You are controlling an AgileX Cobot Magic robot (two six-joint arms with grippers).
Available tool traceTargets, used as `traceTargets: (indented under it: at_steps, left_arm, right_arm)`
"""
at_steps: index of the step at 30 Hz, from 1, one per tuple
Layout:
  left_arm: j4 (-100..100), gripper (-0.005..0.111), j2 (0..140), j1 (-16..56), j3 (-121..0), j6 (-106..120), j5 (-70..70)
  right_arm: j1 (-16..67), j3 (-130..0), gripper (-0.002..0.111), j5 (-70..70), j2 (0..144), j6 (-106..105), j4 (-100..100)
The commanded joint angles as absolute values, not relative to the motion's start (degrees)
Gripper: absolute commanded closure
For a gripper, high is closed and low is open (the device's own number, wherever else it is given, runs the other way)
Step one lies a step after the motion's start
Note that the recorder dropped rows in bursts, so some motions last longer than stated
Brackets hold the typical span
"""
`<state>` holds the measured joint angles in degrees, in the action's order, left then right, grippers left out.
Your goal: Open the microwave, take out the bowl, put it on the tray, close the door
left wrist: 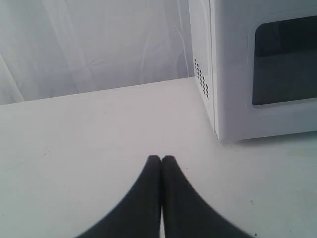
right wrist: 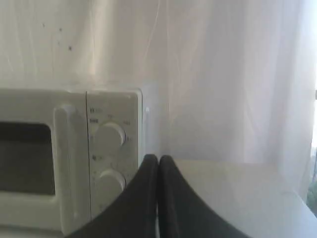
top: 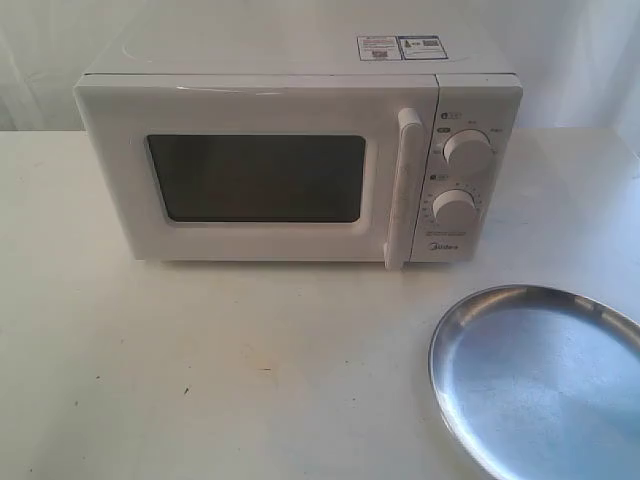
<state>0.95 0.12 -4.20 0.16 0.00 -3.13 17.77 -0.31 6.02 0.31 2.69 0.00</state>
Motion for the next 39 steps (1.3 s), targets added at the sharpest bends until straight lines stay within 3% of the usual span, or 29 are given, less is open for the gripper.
traceTargets:
  at_steps: [1, 15, 21, 25, 30, 39]
  left_arm:
    - [0.5, 0.107, 0.0, -4.2, 0.0, 0.0, -3.4]
    - [0.5, 0.107, 0.0, -4.2, 0.0, 0.0, -3.4]
    - [0.5, 0.107, 0.0, -4.2, 0.0, 0.0, -3.4]
    - [0.5, 0.107, 0.0, -4.2, 0.0, 0.0, -3.4]
    - [0.5, 0.107, 0.0, -4.2, 0.0, 0.0, -3.4]
    - [0.5, 0.107, 0.0, -4.2, 0.0, 0.0, -3.4]
  right_arm:
    - [17.5, 0.0, 0.108, 13.4, 0.0, 11.7, 0.0]
    - [17.5, 0.0, 0.108, 13.7, 0.0, 17.2, 0.0]
    - [17.7, 0.0, 0.108, 29.4, 0.0, 23.0, -0.3]
    - [17.7, -2.5, 0.108, 38.3, 0.5, 36.2, -17.2]
    - [17.7, -16.3, 0.108, 41.8, 11.8, 48.5, -39.7]
    - [17.7, -30.4, 0.108, 45.6, 49.1, 47.8, -52.1]
